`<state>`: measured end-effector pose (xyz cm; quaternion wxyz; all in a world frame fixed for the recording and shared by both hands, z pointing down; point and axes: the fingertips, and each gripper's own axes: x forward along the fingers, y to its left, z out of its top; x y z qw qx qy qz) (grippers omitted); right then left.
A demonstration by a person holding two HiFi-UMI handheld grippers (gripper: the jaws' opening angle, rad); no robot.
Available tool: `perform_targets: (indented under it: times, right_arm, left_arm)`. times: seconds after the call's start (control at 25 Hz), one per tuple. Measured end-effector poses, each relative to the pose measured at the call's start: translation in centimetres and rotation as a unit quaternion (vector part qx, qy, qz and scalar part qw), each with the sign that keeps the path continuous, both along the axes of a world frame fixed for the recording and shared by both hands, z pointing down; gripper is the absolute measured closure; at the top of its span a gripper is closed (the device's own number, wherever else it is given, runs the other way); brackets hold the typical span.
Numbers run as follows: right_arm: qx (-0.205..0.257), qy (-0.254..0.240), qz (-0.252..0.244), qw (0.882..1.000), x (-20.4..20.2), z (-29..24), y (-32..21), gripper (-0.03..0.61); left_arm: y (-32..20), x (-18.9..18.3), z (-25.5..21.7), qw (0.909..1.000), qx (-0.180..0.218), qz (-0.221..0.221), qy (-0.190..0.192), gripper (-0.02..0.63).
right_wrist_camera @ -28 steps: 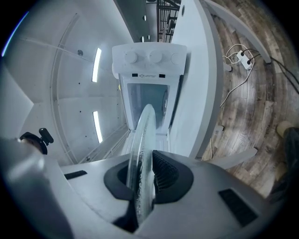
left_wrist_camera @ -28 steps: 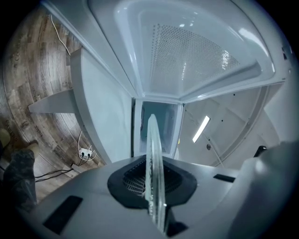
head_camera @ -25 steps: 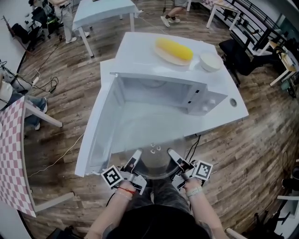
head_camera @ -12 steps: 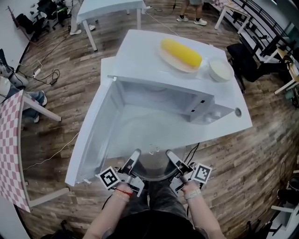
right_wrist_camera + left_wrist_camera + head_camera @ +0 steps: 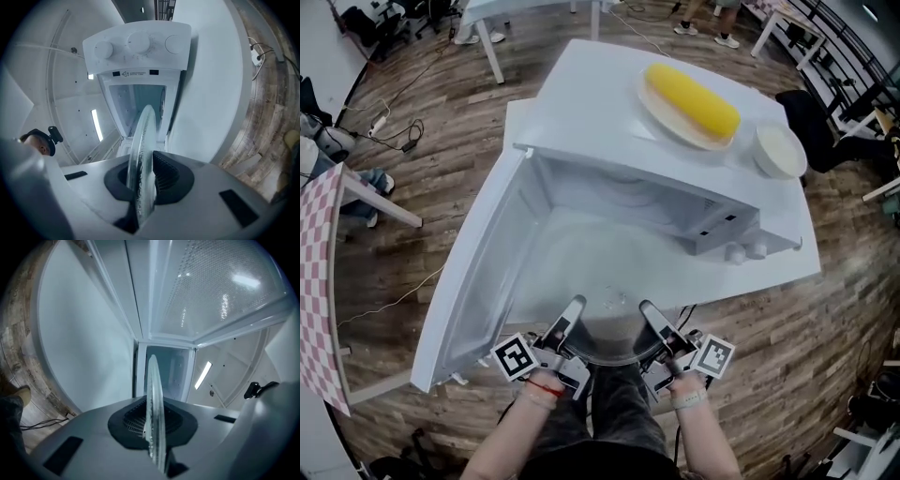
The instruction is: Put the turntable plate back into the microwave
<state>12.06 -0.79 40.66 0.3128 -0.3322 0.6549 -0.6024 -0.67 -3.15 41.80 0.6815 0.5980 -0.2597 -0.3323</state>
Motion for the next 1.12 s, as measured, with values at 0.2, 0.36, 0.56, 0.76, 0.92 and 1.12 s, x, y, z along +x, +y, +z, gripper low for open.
perform_targets:
  times: [0.2,0.36,0.56,0.76,0.92,1.12]
  right_arm:
    - [-0.006,-0.006,0.005,1.0,0.6,0.4,-0.4,0.537]
    - [-0.008,-0.005,0.004,1.0,1.0,0.8,-0.9,0.537]
    - [-0.013,-0.011,0.011,1.0,1.6,1.3,-2.0,0.537]
    - [-0.012,-0.014,0.015,1.0,1.8,1.6,-2.7,0.537]
    - [-0.01,-0.016,0.014,1.0,1.6,1.7,-3.3,0.537]
    - [-0.01,-0.019,0.018,1.0,1.7,1.9,-4.2,0.537]
  left_arm:
    - [-0.5,0.5,0.4,1.0,0.001,0.001,0.001,0.581]
    - [-1.1,0.9,0.8,1.0,-0.005,0.002,0.001,0.581]
    - [-2.1,1.4,1.2,1.0,-0.009,0.002,-0.004,0.581]
    - [-2.9,1.7,1.4,1.0,-0.008,0.004,-0.004,0.581]
    - [-3.6,1.5,1.6,0.9999,-0.007,0.006,-0.005,0.581]
    - [-4.5,1.5,1.8,1.0,-0.004,0.005,-0.007,0.581]
